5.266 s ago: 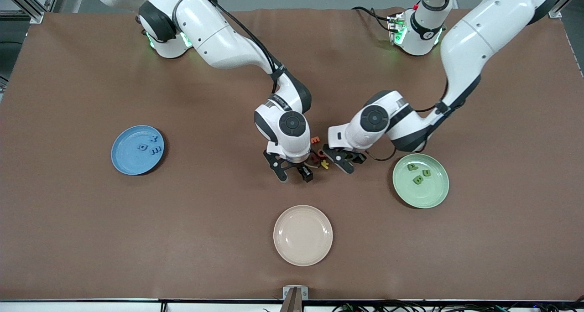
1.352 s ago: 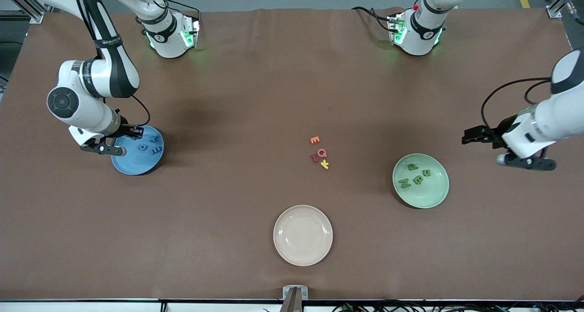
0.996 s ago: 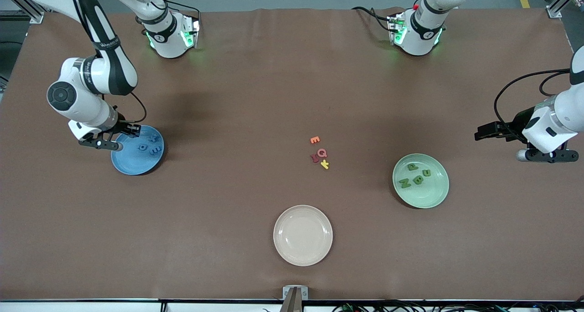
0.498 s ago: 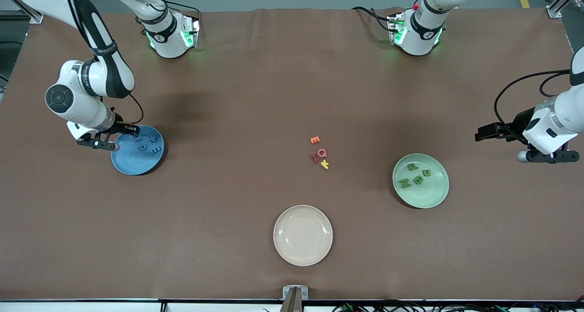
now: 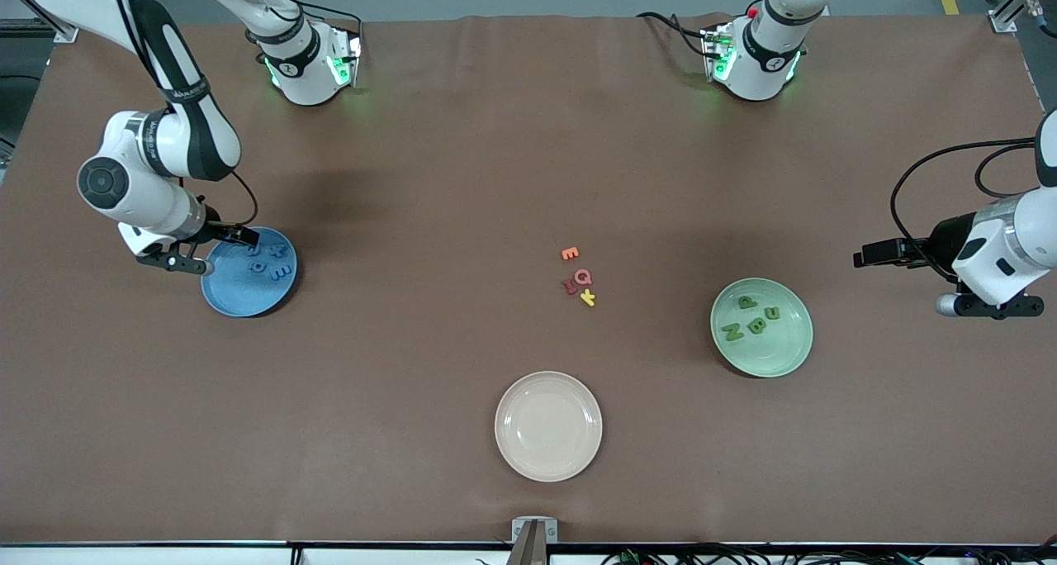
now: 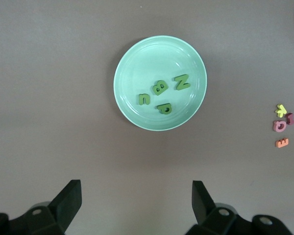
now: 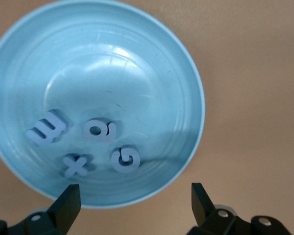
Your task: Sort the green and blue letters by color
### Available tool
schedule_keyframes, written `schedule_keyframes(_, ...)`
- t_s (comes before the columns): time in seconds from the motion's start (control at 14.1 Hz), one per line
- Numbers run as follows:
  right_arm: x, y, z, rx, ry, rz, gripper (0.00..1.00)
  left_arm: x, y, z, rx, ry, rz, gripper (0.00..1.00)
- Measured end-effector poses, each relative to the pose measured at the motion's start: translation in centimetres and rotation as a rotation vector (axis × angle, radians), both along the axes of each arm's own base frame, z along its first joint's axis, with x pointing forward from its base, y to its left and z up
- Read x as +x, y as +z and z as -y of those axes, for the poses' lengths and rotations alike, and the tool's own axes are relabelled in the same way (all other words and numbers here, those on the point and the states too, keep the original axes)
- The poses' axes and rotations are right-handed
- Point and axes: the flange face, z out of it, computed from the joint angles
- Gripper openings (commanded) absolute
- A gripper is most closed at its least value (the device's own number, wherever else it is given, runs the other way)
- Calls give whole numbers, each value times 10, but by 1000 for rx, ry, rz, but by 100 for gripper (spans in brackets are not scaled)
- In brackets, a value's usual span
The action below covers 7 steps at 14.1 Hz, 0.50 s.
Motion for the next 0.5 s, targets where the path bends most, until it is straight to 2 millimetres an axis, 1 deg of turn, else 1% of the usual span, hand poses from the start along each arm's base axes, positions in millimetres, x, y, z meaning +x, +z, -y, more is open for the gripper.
schedule_keyframes(0.07, 13, 19, -2, -4, 4, -30, 100, -2, 10, 4, 11, -7, 11, 99)
schedule_keyframes(0.14, 29, 45, -7, -9, 11, -58, 100, -5, 23, 9, 17, -11, 28, 99)
schedule_keyframes(0.28, 57, 106, -22, -21, 30, -93, 100, -14, 51, 14, 17, -30, 73, 98)
schedule_keyframes(0.36, 67, 136, -31, -27, 41, -101, 100, -19, 64, 13, 17, -38, 95, 98)
schedule_keyframes(0.5, 83, 196, -46, -27, 89, -99, 100, -30, 81, 2, 20, -30, 125, 99)
